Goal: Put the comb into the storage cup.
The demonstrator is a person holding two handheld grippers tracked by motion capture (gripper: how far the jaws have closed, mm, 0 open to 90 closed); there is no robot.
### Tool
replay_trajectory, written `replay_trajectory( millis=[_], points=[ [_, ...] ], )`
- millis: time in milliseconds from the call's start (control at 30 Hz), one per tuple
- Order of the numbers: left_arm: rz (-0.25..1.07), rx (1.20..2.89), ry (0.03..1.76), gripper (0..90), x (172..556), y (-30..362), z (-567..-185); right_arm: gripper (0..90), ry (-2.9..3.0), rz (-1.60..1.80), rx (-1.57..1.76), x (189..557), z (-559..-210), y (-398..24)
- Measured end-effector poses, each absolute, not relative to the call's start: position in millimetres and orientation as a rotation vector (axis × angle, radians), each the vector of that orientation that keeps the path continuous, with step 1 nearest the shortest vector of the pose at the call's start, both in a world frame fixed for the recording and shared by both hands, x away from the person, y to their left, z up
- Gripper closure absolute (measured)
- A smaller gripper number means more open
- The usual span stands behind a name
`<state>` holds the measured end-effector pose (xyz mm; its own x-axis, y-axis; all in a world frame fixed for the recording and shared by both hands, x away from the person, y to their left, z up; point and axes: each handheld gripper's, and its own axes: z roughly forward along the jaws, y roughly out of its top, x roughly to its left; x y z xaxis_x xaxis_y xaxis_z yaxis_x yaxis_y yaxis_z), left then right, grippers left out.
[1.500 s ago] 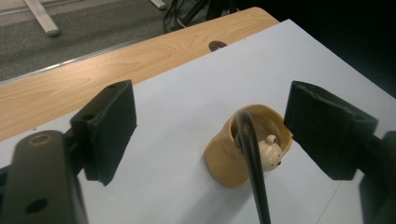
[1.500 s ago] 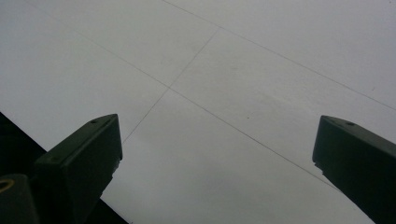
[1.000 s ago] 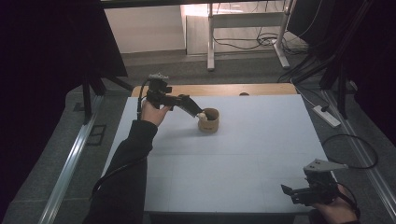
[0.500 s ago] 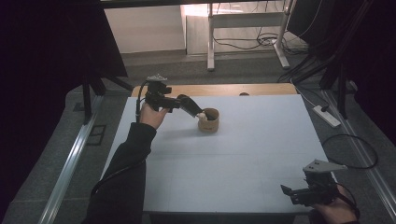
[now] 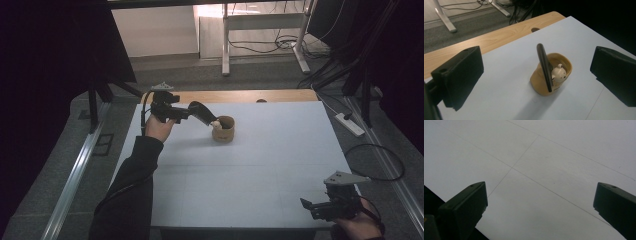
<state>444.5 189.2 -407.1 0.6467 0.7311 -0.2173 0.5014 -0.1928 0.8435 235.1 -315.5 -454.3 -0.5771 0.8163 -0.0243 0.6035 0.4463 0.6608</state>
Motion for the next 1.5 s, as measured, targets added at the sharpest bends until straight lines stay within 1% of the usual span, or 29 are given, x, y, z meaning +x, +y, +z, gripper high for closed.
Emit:
replay_trajectory(
  millis=[667,1267,1500],
  points=[
    [0.3,1.83,1.035,0.2,426.9,199.9,-418.4,0.0,2.365,0.864,1.208,235.0,-454.6,-314.4],
    [0.294,1.811,1.024,0.0,408.4,202.7,-437.0,0.0,2.36,0.868,1.209,234.9,-454.3,-314.9],
    [0.324,1.835,1.002,0.0,401.9,198.8,-438.2,0.0,2.36,0.869,1.209,234.9,-454.2,-314.9]
  ],
)
